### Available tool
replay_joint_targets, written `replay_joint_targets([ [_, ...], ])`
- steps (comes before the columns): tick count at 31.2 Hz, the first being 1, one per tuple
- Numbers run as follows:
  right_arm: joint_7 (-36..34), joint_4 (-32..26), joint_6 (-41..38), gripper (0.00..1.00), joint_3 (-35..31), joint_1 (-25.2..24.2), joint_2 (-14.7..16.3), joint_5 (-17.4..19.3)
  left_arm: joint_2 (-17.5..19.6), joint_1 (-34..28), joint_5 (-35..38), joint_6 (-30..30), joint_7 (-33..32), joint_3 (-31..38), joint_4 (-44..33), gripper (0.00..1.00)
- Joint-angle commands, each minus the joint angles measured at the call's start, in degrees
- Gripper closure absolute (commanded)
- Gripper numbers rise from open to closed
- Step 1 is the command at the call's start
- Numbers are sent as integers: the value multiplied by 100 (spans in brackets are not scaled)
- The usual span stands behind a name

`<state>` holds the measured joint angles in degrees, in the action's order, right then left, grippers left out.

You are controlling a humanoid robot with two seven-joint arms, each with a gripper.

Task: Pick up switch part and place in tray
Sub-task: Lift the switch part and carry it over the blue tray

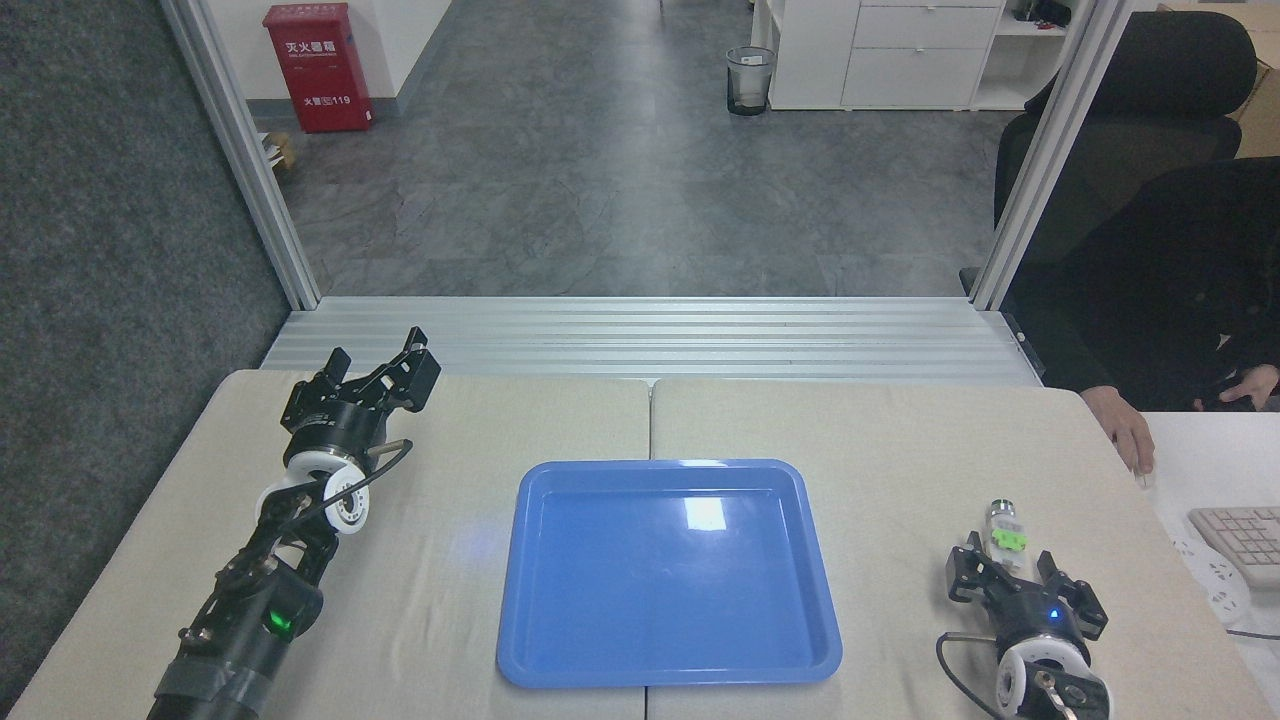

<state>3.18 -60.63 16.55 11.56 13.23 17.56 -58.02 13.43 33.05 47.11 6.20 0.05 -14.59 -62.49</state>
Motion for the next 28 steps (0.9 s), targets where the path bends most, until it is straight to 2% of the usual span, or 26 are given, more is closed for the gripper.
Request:
replay_joint_targets([
  [1, -10, 438, 6, 68, 13, 48, -182, 19, 1, -1, 0, 4, 4, 0, 0, 0],
  [2, -10, 429, 6, 76, 4, 57, -182, 28, 1, -1, 0, 4, 4, 0, 0, 0],
  [5, -19, 394, 33, 89, -40, 118, -191, 37, -7, -1, 0, 4, 4, 0, 0, 0],
  [8, -28, 254, 164, 99, -49, 250, -209, 28, 1, -1, 0, 4, 4, 0, 0, 0],
  [11, 7, -333, 480, 100, 3, 417, -218, 19, 1, -1, 0, 4, 4, 0, 0, 0],
  [15, 217, -1501, 718, 100, 117, 567, -244, -95, -7, -1, 0, 4, 4, 0, 0, 0],
  [19, 490, -2540, 850, 100, 1117, 629, -507, -700, -7, -1, 0, 4, 4, 0, 0, 0],
  [21, 613, -2953, 850, 100, 1645, 594, -805, -990, 1, -1, 0, 4, 4, 0, 0, 0],
  [24, 728, -3340, 798, 100, 2121, 514, -1122, -1228, -7, -1, 0, 4, 4, 0, 0, 0],
  [28, 842, -3394, 789, 100, 2683, 339, -1316, -1413, 1, -1, 0, 4, 4, 0, 0, 0],
])
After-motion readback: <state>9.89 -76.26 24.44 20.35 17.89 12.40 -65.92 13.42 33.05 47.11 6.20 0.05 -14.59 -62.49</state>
